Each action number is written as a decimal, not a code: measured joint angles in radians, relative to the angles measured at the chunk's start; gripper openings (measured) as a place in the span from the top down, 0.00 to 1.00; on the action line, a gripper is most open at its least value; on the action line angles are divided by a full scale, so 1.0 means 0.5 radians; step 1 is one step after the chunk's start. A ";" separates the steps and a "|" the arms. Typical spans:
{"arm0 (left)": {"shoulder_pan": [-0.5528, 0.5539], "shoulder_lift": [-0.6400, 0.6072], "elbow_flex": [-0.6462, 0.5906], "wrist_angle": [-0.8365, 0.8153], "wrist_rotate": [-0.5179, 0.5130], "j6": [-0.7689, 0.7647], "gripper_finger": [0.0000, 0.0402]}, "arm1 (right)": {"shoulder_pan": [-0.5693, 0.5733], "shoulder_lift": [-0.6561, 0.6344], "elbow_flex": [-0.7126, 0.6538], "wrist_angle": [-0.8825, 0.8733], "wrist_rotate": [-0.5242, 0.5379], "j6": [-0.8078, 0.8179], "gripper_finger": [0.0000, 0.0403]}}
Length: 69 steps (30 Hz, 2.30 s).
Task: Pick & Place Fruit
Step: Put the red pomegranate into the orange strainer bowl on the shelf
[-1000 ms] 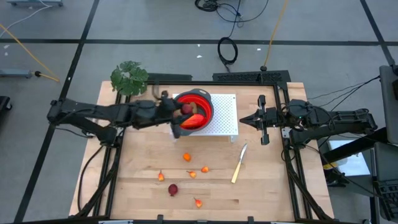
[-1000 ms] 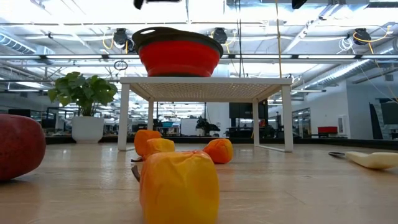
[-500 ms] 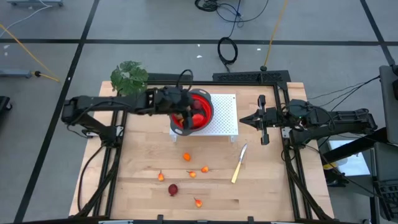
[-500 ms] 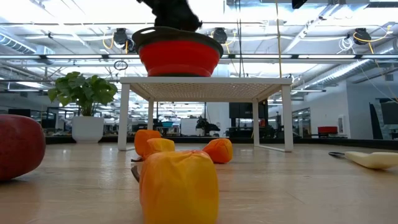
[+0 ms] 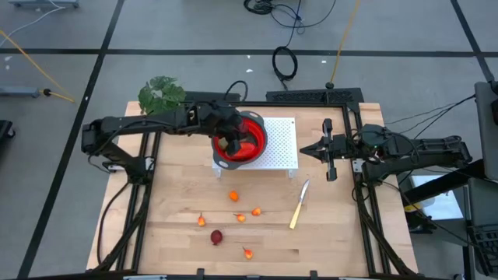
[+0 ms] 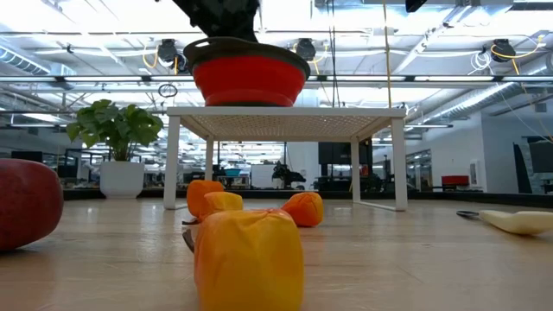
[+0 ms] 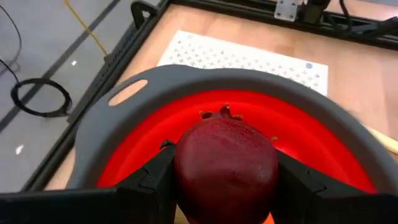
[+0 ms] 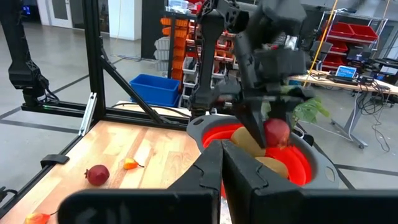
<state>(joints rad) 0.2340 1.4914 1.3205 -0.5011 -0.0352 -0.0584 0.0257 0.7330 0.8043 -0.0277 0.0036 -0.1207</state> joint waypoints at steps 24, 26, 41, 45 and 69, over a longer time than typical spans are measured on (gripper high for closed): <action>0.079 0.196 -0.002 0.002 0.085 -0.001 0.54 | 0.000 0.001 0.000 -0.001 0.000 0.001 1.00; 0.079 0.196 -0.002 0.003 0.085 -0.008 0.54 | 0.000 0.001 0.000 -0.002 0.000 0.000 1.00; 0.079 0.196 -0.002 0.007 0.070 -0.010 0.35 | 0.000 0.001 0.000 0.000 -0.001 0.001 1.00; 0.079 0.191 -0.002 0.008 0.068 0.003 0.26 | 0.000 0.001 0.000 0.000 -0.001 0.001 1.00; -0.353 -0.462 -0.002 0.007 0.061 -0.358 0.19 | 0.001 0.001 0.000 -0.014 -0.002 0.002 1.00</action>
<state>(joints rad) 0.0577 1.2602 1.3197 -0.4978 -0.0049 -0.2374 0.0261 0.7334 0.8043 -0.0349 0.0029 -0.1200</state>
